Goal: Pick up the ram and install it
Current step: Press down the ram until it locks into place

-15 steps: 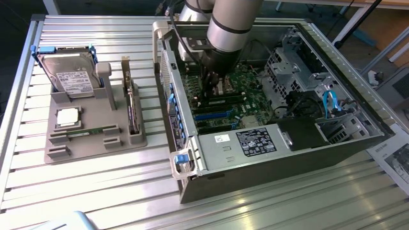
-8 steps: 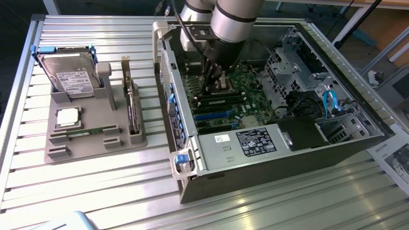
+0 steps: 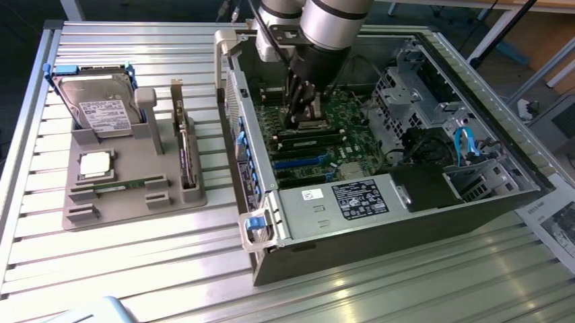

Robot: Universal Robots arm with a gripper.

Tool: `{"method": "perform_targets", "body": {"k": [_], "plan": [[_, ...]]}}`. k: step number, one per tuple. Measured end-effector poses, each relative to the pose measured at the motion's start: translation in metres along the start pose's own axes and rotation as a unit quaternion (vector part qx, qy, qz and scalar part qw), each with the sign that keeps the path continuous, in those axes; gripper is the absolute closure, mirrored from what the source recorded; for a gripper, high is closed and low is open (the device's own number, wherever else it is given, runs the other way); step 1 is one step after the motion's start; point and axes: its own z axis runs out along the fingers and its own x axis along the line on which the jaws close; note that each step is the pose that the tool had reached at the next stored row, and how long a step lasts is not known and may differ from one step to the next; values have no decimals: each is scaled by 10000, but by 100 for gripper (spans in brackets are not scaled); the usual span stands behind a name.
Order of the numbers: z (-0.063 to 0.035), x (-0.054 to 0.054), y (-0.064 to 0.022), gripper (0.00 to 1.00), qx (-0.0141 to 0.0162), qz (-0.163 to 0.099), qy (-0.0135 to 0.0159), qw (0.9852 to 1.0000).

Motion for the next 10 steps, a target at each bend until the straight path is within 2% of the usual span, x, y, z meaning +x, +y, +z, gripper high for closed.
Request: {"method": "perform_targets", "body": {"k": [3, 5, 10], "plan": [[-45, 0, -5, 90, -33, 1, 10, 10000], [-74, 0, -8, 90, -56, 3, 28, 10000], [-102, 0, -9, 90, -85, 5, 65, 9999]]}}
